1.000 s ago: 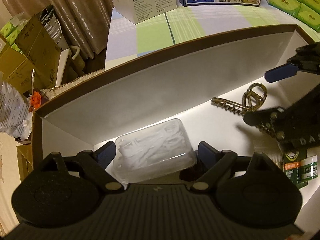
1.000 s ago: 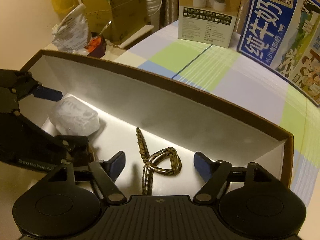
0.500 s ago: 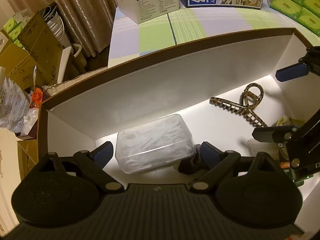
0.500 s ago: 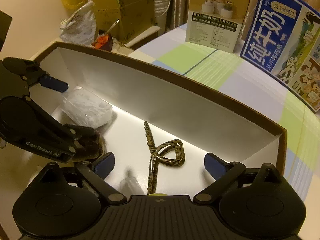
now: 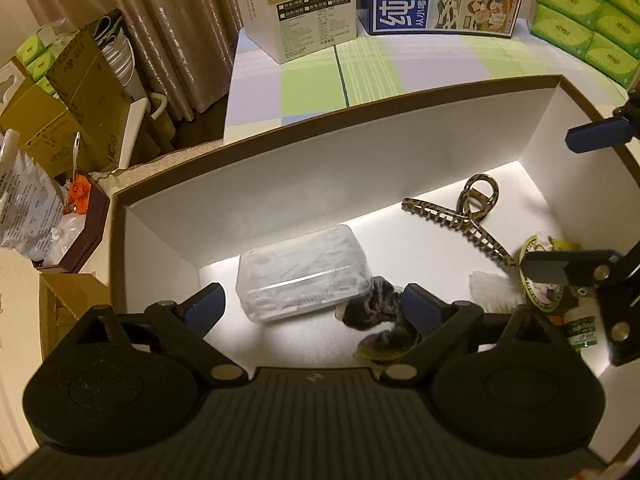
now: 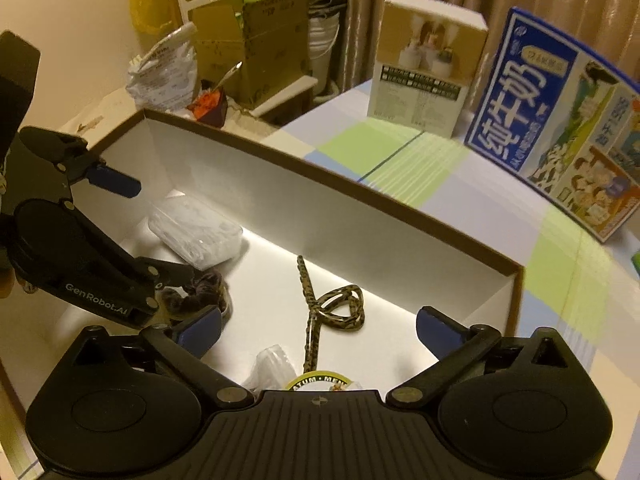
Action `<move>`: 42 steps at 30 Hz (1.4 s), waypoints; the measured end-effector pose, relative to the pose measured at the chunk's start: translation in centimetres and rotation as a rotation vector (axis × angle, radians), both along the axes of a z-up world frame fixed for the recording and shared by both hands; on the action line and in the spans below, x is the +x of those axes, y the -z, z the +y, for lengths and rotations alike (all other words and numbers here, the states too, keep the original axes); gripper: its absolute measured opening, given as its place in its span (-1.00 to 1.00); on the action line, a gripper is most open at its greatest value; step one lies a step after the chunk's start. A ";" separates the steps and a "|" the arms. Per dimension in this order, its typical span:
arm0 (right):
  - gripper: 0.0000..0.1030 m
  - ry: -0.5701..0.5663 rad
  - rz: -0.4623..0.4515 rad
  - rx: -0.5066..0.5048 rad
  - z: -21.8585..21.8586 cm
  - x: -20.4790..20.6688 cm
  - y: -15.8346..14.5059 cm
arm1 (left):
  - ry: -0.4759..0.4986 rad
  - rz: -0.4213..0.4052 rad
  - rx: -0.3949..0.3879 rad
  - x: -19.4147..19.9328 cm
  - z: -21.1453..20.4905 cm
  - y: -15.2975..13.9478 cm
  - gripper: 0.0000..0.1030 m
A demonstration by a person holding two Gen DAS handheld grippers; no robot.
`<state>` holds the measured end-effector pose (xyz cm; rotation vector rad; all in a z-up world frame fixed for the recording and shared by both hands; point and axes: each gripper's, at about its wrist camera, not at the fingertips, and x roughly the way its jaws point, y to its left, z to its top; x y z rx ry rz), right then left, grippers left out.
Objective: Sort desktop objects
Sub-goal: 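Open both tools to release the floss-pick box and cord inside the box, then withdraw both open tools from the box toward the remaining table items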
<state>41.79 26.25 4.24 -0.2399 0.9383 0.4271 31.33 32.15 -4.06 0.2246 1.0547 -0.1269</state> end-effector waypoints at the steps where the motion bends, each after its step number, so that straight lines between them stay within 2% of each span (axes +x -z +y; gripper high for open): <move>1: 0.96 0.004 -0.001 0.007 -0.1 -0.3 -0.2 | -0.004 -0.004 -0.004 -0.3 0.1 -0.3 0.82; 13: 0.96 0.064 -0.053 0.039 -1.7 -4.2 -3.0 | -0.055 -0.090 -0.042 -4.9 -0.1 -4.9 0.83; 24: 0.96 0.082 -0.078 0.090 -2.8 -8.4 -4.7 | -0.093 -0.140 -0.067 -9.5 -1.1 -7.7 0.84; 42: 0.96 0.103 -0.074 0.138 -4.5 -13.5 -5.1 | -0.130 -0.127 -0.088 -15.2 -3.2 -8.0 0.86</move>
